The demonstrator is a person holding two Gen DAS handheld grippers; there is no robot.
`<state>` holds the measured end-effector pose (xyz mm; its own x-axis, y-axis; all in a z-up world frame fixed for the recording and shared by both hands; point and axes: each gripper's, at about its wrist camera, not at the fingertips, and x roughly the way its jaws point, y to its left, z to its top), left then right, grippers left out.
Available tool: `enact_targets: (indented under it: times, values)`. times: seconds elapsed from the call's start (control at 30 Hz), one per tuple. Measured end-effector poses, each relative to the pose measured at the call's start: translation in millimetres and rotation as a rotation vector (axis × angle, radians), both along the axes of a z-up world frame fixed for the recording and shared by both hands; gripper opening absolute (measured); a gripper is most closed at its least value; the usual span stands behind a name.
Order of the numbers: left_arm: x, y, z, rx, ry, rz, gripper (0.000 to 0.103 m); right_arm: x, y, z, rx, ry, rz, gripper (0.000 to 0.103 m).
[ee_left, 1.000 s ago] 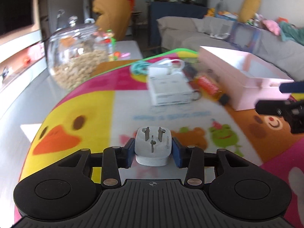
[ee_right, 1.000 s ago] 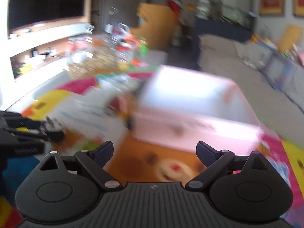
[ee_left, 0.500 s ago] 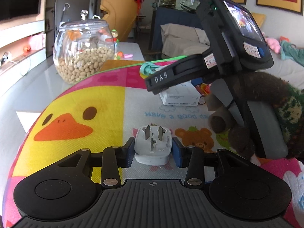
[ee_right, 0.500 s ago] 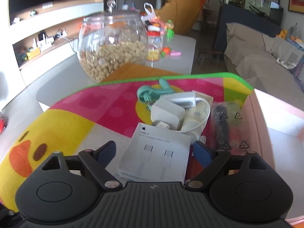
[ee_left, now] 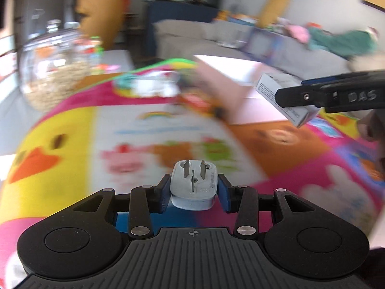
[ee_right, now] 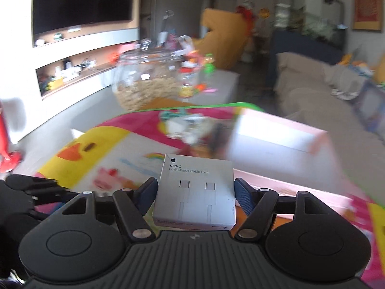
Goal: Organize rigid objects
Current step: 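Grasp the white USB-C cable box with the right tool while the left tool lifts the plug, then drop the plug into the pink box with the left tool while the right tool carries the cable box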
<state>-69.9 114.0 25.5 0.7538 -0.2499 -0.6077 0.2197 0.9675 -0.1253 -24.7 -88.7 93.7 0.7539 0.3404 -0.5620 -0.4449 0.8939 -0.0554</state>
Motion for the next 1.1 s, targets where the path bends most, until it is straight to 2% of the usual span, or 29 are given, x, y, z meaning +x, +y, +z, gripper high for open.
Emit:
enact_targets:
  times: [0.1,0.13,0.17,0.23,0.33,0.37,0.43,0.47,0.53,0.57,0.7,0.87,0.93,1.0,1.1]
  values:
    - [2.5,-25.9,26.8,-0.027,-0.036,-0.095,0.045,-11.7,-51.5,-0.7,0.044,0.003,-0.119,0.069]
    - [6.2,-34.6,39.9,-0.022,-0.068,-0.121,0.045,-16.8,-65.4,-1.5,0.054,-0.002,-0.148,0.066]
    - [8.8,-46.6,55.1,-0.006,-0.113,-0.147,0.045,-21.4,-76.1,-2.3,0.056,-0.012,-0.168,0.058]
    - [22.7,-67.5,85.9,0.032,-0.204,-0.177,0.045,-29.5,-93.7,-4.4,0.060,-0.036,-0.195,0.058]
    - [54.1,-97.0,124.8,0.052,-0.336,-0.186,0.045,-35.3,-110.6,-10.7,0.069,-0.061,-0.215,0.055]
    - [67.5,-102.7,132.1,0.043,-0.358,-0.176,0.045,-36.5,-114.8,-13.6,0.073,-0.063,-0.214,0.055]
    - [94.2,-110.0,139.9,0.012,-0.351,-0.142,0.045,-37.5,-119.3,-20.8,0.064,-0.042,-0.195,0.056]
    - [105.3,-114.2,141.1,-0.007,-0.334,-0.127,0.045,-39.3,-119.4,-25.6,0.057,-0.022,-0.185,0.058]
    - [121.4,-114.2,138.5,-0.047,-0.293,-0.111,0.045,-40.6,-119.3,-34.4,0.043,0.000,-0.168,0.075]
    - [128.8,-108.6,135.2,-0.061,-0.271,-0.106,0.045,-41.2,-119.0,-39.3,0.029,0.005,-0.167,0.077]
    - [130.0,-94.2,117.3,-0.068,-0.221,-0.099,0.045,-32.5,-122.0,-54.4,0.014,0.062,-0.183,0.077]
    - [107.9,-64.1,86.0,-0.096,-0.159,-0.078,0.045,-10.6,-123.4,-71.6,0.042,0.161,-0.185,0.077]
    - [96.0,-50.4,71.9,-0.096,-0.133,-0.060,0.045,-5.6,-123.0,-73.5,0.046,0.184,-0.195,0.069]
    - [85.4,-38.2,59.0,-0.079,-0.108,-0.042,0.045,-3.6,-121.4,-65.5,0.061,0.184,-0.186,0.069]
    - [72.3,-20.3,41.4,-0.047,-0.067,-0.013,0.045,0.3,-119.6,-31.5,0.126,0.106,-0.161,0.069]
